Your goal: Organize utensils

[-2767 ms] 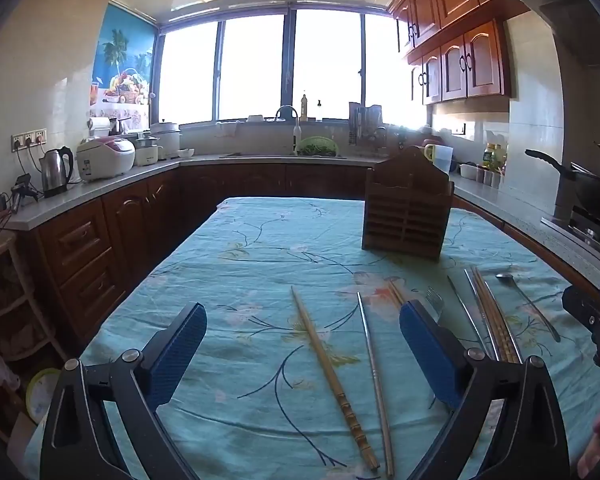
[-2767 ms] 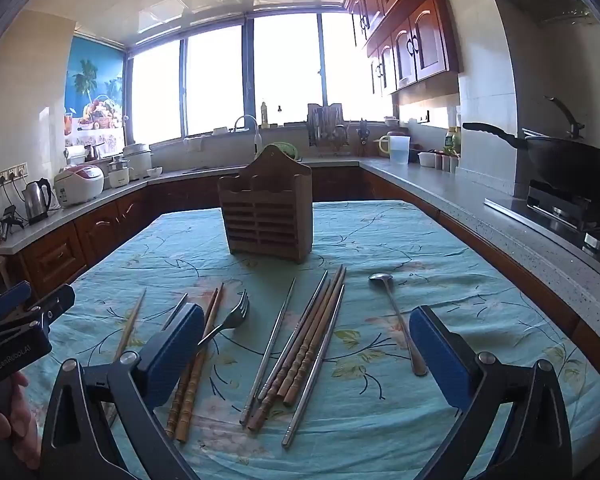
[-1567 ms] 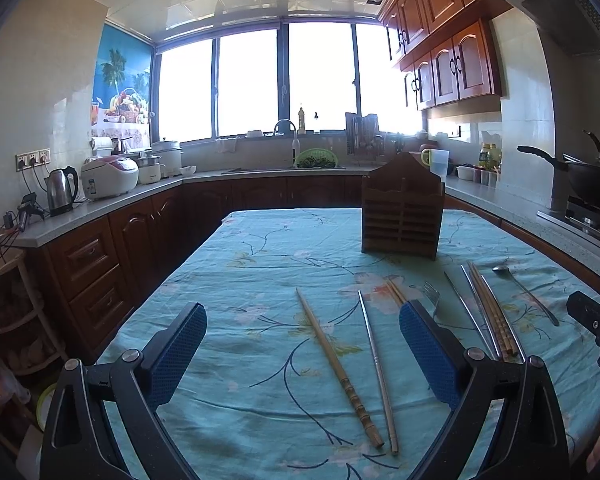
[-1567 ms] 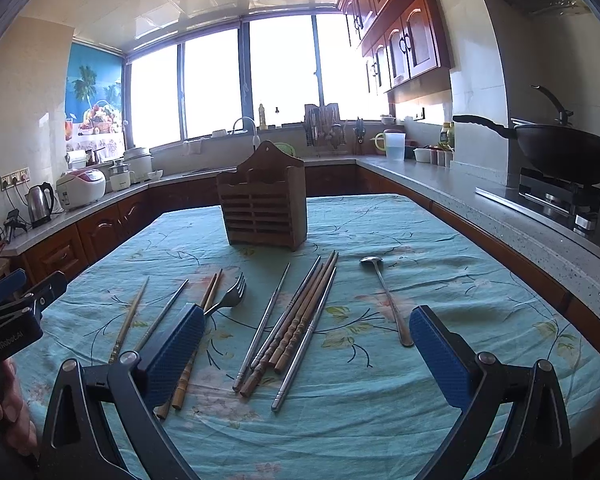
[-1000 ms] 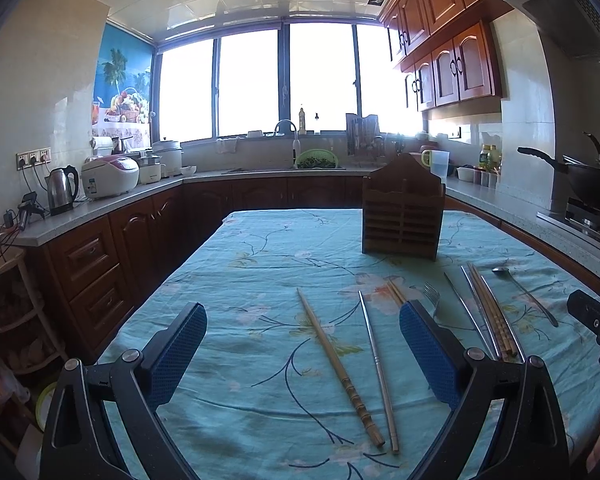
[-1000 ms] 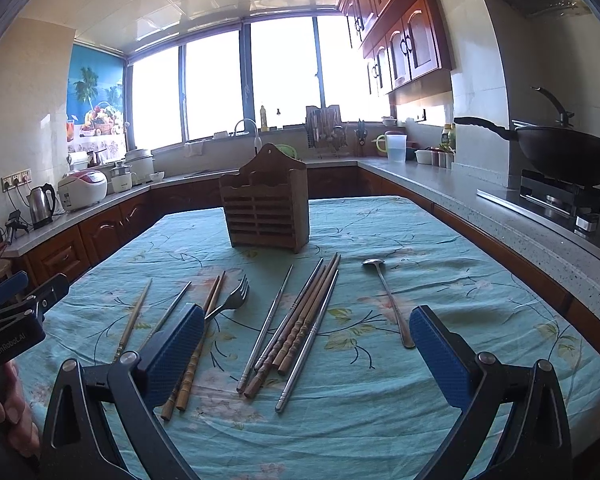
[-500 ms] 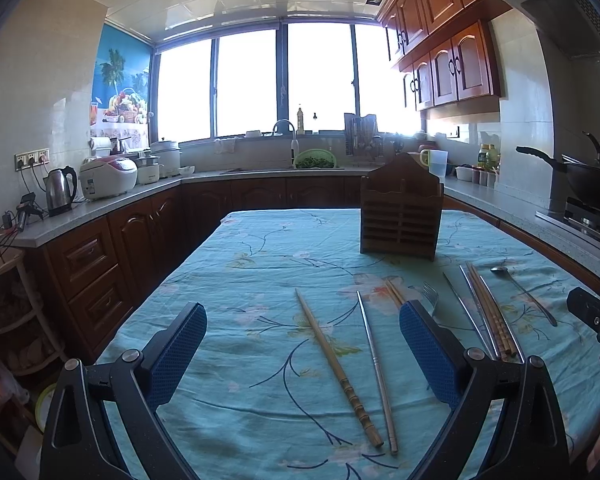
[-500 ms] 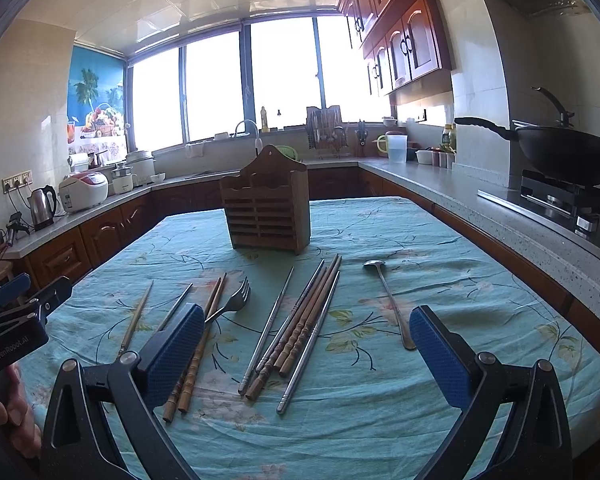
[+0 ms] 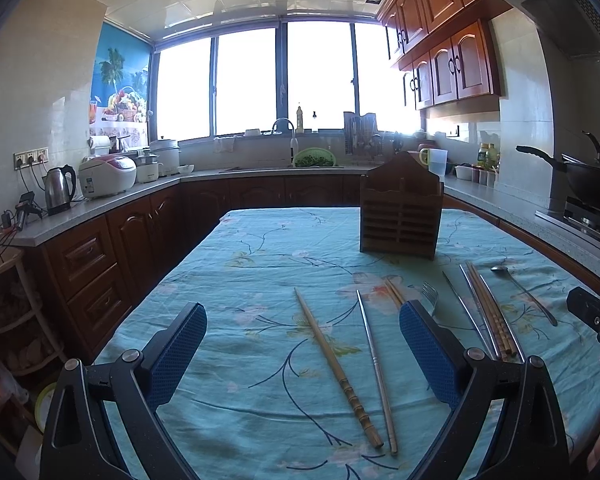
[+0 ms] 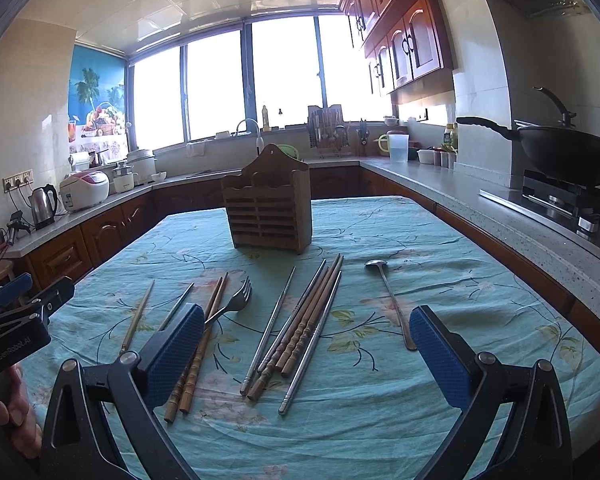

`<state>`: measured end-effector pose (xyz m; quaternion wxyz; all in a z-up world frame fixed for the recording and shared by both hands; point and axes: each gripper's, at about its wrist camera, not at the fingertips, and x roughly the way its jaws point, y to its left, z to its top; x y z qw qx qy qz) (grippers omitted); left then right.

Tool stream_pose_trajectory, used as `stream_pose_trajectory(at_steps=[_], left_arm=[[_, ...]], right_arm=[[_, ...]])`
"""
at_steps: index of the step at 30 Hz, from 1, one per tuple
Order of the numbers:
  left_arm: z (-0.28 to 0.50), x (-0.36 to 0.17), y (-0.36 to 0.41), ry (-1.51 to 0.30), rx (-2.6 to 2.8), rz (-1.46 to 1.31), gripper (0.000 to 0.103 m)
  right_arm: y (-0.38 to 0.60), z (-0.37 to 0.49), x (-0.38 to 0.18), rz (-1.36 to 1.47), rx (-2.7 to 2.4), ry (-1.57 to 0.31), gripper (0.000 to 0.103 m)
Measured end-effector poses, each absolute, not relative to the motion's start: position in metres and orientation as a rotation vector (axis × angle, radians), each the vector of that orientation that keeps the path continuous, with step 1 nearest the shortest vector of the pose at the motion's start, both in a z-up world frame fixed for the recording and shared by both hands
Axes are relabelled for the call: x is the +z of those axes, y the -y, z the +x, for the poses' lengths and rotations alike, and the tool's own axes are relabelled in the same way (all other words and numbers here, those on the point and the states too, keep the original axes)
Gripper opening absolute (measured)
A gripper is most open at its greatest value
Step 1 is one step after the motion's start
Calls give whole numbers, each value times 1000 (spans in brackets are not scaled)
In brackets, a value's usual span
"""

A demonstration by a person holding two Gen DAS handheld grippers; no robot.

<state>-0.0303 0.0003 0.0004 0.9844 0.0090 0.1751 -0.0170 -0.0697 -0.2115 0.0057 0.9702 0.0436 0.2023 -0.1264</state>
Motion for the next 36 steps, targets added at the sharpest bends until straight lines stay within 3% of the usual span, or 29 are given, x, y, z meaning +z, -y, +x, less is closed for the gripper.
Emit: stream_pose_trajectory(at_steps=[9,20,23,24,26,28,32,36], left_arm=[[-13,1,-1,-409,-40,15,97],[49,17,-19,-610,-44,-56,97],[75,21,-24,-683,-57,-85,91],[85,21,-25,-713,-67,-96,89],[105,20,-28,-774,-81,-120,77],[124,20,-29,-835,-97,-142,71],[158,20,-29,-934,-113,-166,55],[187,17,-27,-1006,-130,-155,49]], right_arm=[[213,-58,8,92,-241,-442,103],[231,-19,13,170,-179,-558,102],[239,-2,15,207,-155,-592,99],[241,5,15,219,-147,-605,94],[245,20,14,243,-131,-639,84],[248,38,11,269,-118,-681,67],[250,76,-2,283,-94,-767,55],[250,112,-23,283,-85,-872,40]])
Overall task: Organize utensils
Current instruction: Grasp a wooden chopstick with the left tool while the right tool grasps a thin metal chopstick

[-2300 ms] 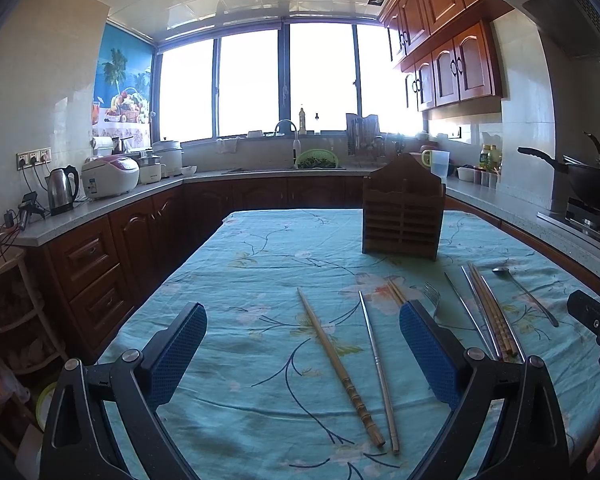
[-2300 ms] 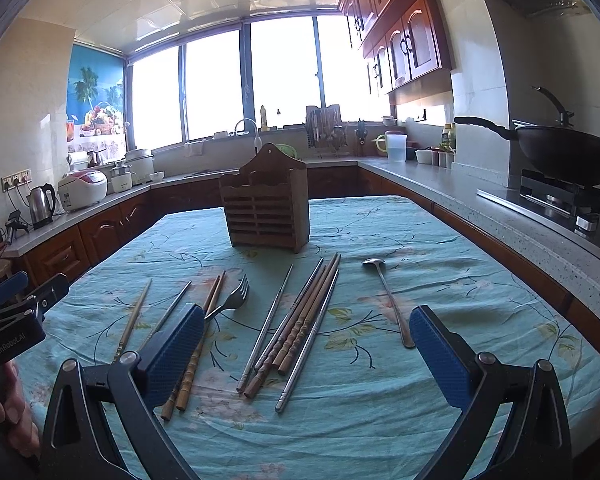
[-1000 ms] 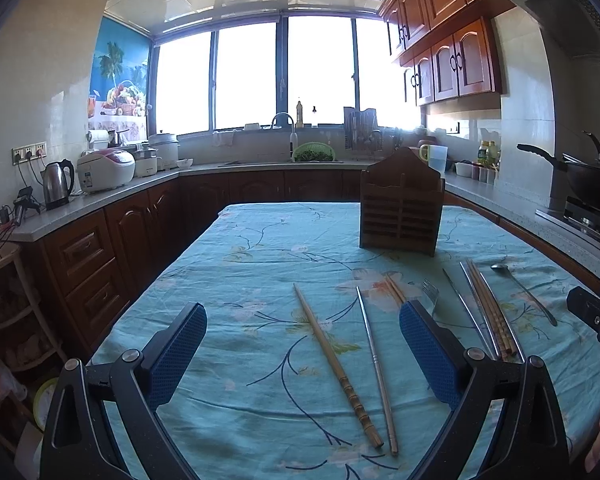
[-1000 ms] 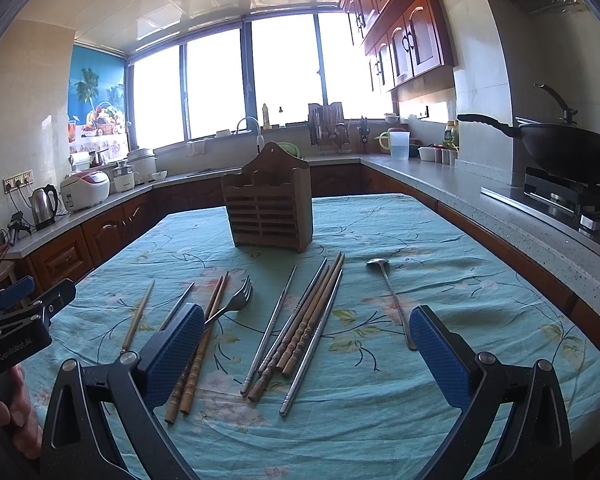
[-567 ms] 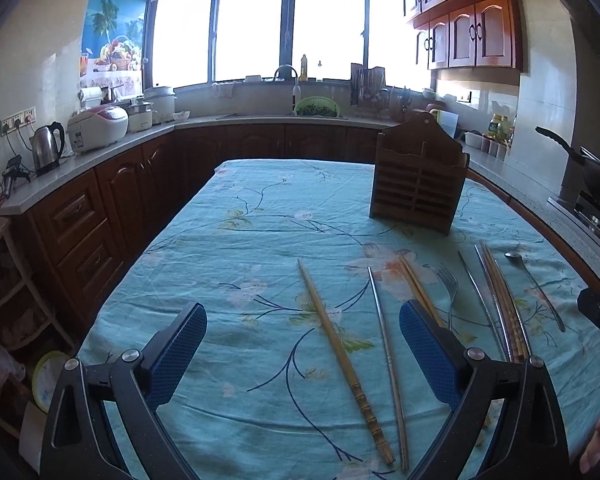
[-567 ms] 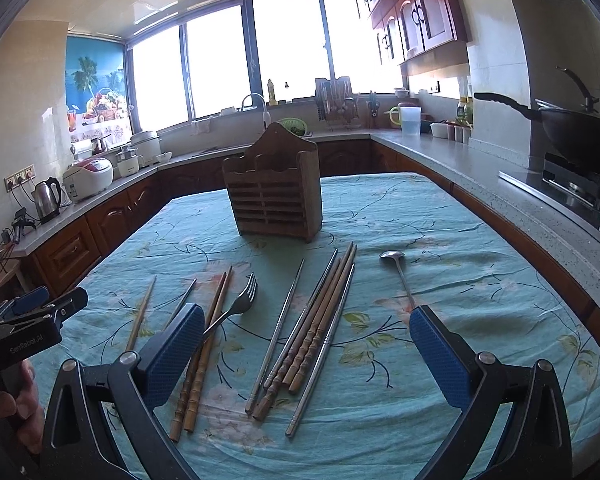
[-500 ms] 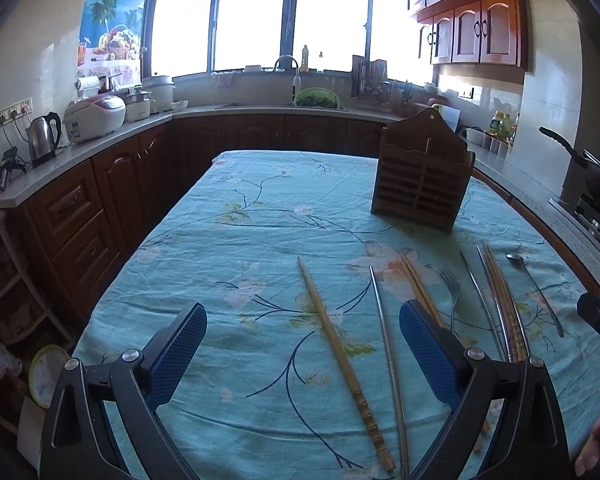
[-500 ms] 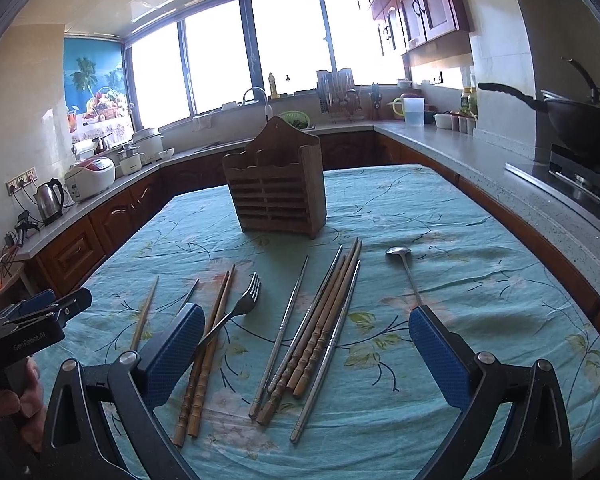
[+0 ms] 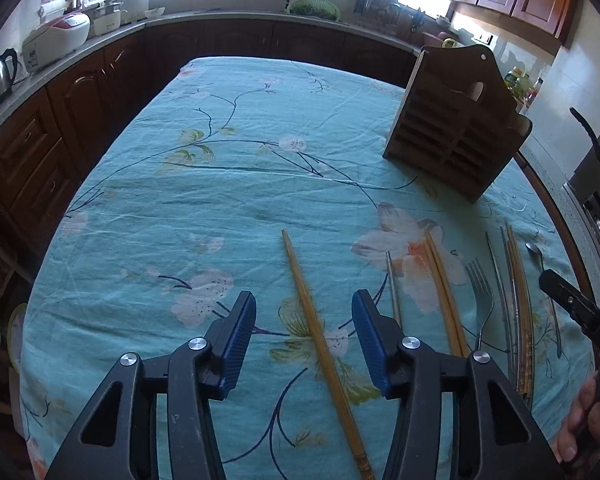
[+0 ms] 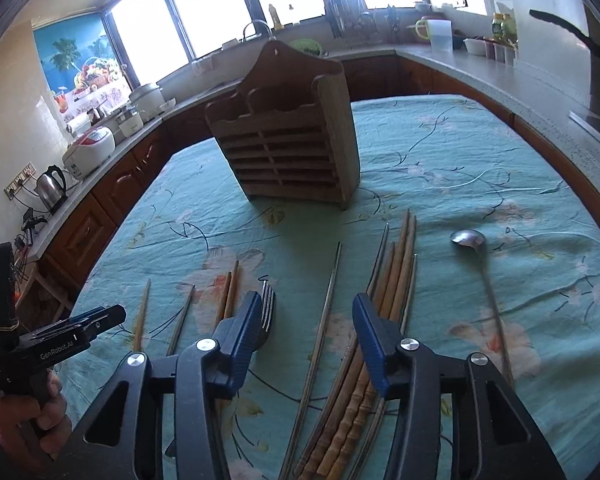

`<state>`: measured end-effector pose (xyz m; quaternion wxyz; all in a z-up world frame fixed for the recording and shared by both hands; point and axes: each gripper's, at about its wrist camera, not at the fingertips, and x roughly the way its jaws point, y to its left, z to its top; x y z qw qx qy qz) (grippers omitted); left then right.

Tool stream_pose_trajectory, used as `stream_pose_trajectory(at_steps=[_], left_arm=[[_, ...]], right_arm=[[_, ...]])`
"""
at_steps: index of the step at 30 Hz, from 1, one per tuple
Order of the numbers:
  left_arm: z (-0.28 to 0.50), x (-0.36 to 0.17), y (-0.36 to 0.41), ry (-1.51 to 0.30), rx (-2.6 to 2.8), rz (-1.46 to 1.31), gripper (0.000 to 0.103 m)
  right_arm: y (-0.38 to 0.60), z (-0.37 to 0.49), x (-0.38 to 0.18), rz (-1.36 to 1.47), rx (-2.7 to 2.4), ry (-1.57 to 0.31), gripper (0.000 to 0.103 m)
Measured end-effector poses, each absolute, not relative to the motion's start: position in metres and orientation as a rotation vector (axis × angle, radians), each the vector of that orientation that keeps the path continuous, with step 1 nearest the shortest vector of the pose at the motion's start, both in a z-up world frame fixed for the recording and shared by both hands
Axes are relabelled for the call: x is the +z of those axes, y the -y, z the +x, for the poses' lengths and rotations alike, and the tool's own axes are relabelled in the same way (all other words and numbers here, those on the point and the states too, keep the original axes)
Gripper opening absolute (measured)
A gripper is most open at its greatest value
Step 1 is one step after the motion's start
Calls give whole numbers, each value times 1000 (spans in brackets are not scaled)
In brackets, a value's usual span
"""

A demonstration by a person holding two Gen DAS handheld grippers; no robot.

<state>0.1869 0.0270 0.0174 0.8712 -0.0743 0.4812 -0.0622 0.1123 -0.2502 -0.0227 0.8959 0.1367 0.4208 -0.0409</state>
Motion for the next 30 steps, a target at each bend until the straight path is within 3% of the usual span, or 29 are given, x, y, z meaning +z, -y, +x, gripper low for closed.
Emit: stream_pose_trajectory(at_steps=[2,10,14,16,18,30], left_arm=[[199,12,-25,-1040,-132,-148,40],[223,-7,-12,-1082,-130,-71,33],[230,-13,2,-1071,-126,7,15],[230,-14,10,-1060,-142,40,7],[231,-16,14,-1049,-153,44,5],[210,17,-16,-997,-252,-106,4]], right_arm=[[252,129,-35,285,-92,-922,35],[261,167,-62,215,-159,-1014,27],[249,174,-63,116,-186,-1028,24],[243,175,-64,73,-182,-1021,14],[240,176,-64,61,-174,-1016,6],[258,142,-11,268,-64,-902,4]])
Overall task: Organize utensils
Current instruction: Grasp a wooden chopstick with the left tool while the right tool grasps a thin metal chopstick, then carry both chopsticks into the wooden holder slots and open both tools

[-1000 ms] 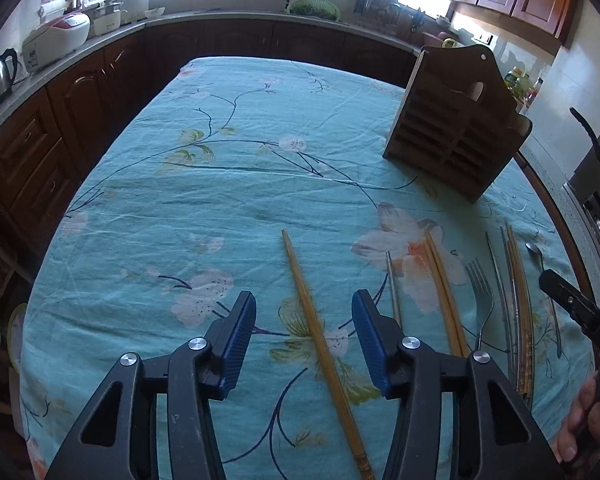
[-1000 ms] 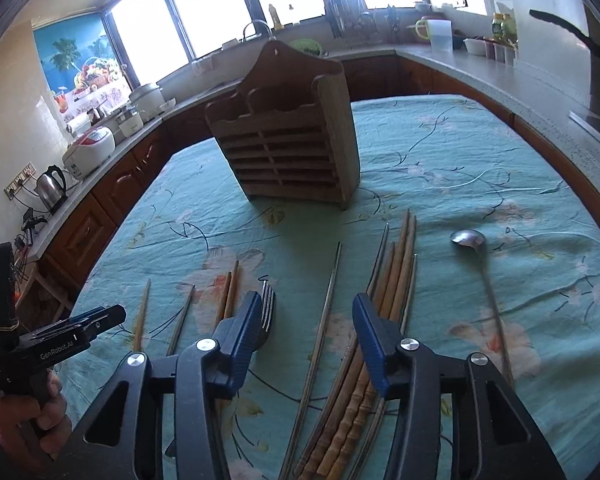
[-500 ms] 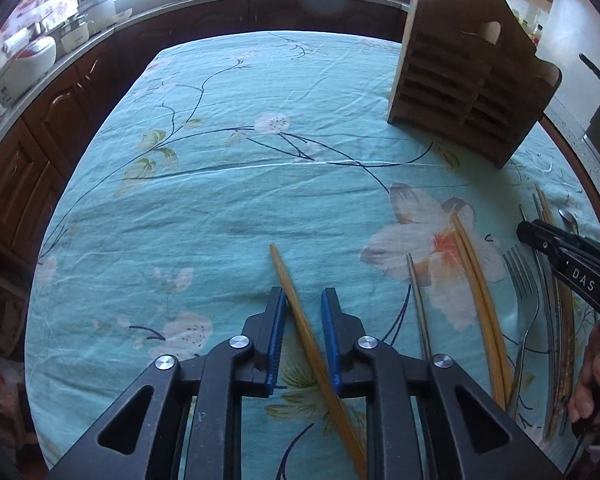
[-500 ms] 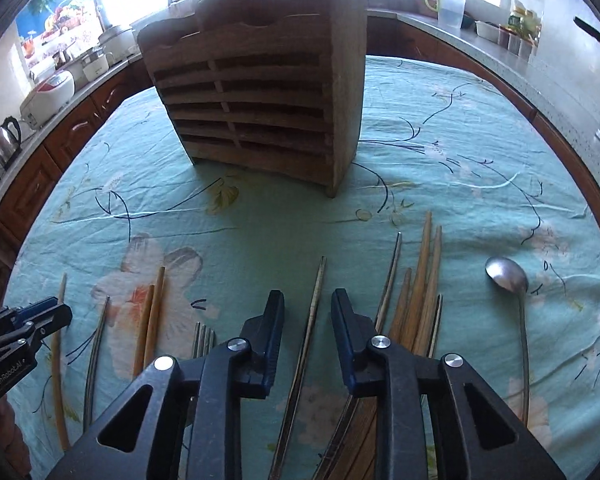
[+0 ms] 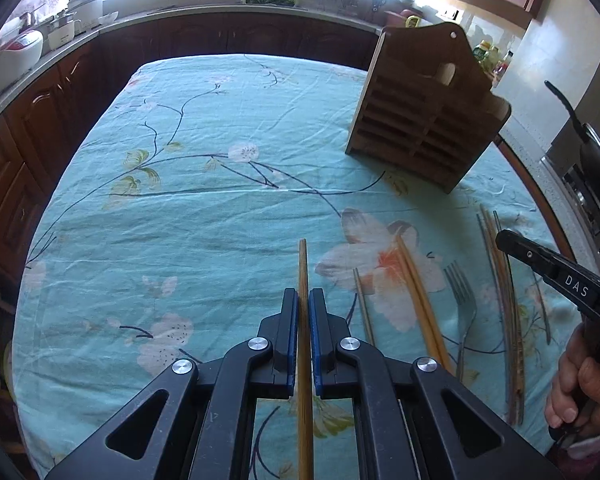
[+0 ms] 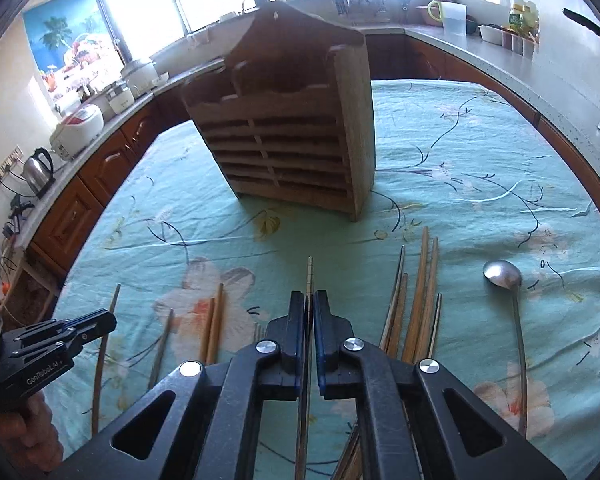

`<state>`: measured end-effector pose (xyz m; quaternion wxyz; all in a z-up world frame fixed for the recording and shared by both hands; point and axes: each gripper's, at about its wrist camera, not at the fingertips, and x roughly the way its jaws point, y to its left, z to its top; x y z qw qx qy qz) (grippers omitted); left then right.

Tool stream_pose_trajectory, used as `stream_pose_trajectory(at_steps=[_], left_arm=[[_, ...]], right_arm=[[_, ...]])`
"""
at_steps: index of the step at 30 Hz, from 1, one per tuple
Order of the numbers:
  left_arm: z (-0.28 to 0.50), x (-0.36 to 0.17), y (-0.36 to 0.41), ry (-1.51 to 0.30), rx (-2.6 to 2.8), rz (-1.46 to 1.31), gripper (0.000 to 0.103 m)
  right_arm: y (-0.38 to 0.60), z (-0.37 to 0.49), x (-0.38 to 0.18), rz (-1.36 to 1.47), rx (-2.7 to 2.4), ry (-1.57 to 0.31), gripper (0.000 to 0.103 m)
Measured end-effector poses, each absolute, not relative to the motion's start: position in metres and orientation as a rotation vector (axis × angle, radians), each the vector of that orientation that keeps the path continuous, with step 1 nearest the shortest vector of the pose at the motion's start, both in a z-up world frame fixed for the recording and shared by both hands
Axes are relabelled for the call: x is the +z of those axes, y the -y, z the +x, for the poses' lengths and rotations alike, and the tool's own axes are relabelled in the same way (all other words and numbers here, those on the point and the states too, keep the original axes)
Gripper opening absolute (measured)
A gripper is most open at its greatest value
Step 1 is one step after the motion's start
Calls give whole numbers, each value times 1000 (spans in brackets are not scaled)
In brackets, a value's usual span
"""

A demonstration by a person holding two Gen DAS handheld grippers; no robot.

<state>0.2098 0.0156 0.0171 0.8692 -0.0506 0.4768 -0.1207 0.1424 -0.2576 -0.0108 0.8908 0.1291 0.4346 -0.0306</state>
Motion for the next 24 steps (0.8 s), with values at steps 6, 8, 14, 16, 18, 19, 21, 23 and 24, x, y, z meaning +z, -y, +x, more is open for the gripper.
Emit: stream_pose_trajectory(at_steps=[6,8,14,16,18,19,21,23,24], left_arm=[[182,68,-31,-887,-314,-142,4],[173,86,-38,-847,-332,-161,4],[149,132,-61,-721,-367,-201,4],[143,142,-66,-684,-370,-213,4],[141,148,-69,-654,-361,-213,4],[143,150,-69,-644,-356,-213,4],[143,154,-71,-624,-354,-220,4],[145,155,-69,-606,-350,-222,4],[147,155,-68,-601,-353,-223,4]], right_arm=[[260,122,34,287,-37,-807,4],[263,115,50,290,-33,-771,4],[273,102,100,302,-26,-645,4],[277,101,116,301,-25,-606,4],[279,102,128,296,-28,-574,4],[280,103,133,295,-30,-561,4],[282,106,140,293,-33,-541,4],[284,110,145,287,-38,-530,4],[285,112,146,288,-38,-527,4]])
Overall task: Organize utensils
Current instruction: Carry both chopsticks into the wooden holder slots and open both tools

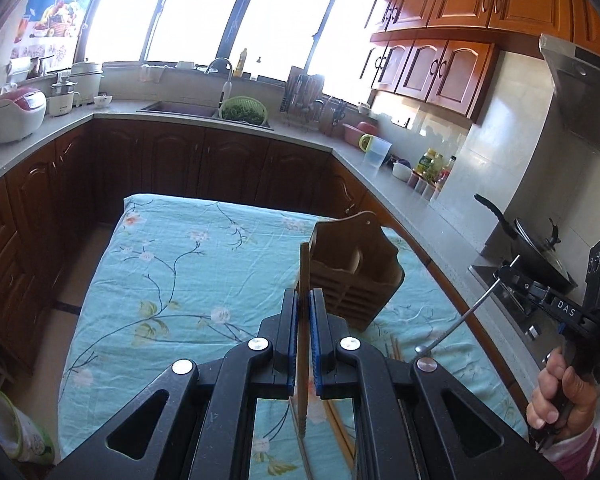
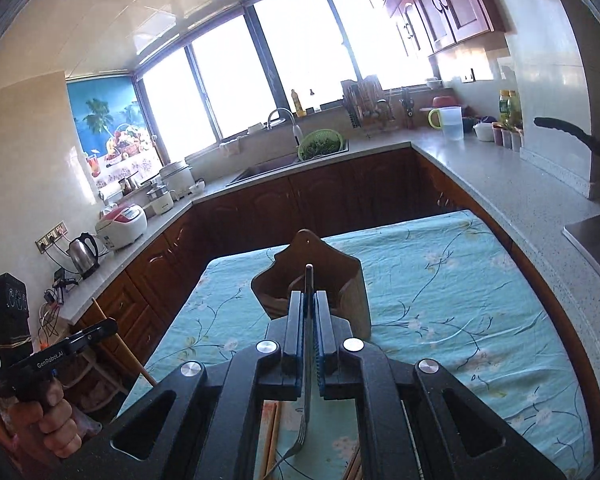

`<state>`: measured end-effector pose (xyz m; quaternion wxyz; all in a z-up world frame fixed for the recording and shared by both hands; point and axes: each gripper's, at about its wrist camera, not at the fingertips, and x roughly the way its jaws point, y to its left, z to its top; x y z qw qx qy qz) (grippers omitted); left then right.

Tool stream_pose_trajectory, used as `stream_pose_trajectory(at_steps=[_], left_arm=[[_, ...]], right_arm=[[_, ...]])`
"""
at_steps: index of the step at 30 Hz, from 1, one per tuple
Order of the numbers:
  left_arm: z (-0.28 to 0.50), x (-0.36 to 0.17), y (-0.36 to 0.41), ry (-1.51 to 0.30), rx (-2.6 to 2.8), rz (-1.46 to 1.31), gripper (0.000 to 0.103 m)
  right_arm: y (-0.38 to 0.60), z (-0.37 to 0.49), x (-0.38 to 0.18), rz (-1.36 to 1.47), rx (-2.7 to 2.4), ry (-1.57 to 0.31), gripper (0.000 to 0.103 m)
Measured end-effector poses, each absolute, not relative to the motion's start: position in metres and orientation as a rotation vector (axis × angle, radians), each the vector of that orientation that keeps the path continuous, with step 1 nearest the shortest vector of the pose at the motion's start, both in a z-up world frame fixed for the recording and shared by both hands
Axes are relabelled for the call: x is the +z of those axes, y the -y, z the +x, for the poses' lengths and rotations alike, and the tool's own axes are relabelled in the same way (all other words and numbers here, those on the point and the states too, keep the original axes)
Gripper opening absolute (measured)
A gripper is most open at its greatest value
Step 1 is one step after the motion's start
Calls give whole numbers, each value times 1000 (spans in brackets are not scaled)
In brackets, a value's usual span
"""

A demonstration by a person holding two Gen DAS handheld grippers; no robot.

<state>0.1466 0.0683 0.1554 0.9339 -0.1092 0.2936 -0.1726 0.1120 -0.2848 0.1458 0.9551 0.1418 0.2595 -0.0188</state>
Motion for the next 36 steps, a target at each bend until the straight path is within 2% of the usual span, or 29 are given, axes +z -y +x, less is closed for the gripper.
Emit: stream_pose_trajectory(at_steps=[11,20,24,36], left_arm=[[188,165,-45,-505,-359,-218,4],[248,177,-7,-354,-340,-191,4],[288,152,7,-338,-321,-217,4],[381,32,42,-448,-259,-293,4]], right_arm=[[300,140,167,303,-46,-458,4],[321,193,189,291,-95,-386,4],[330,216,173,297,-114,-404,4],[346,242,87,362,-133,-477,5]])
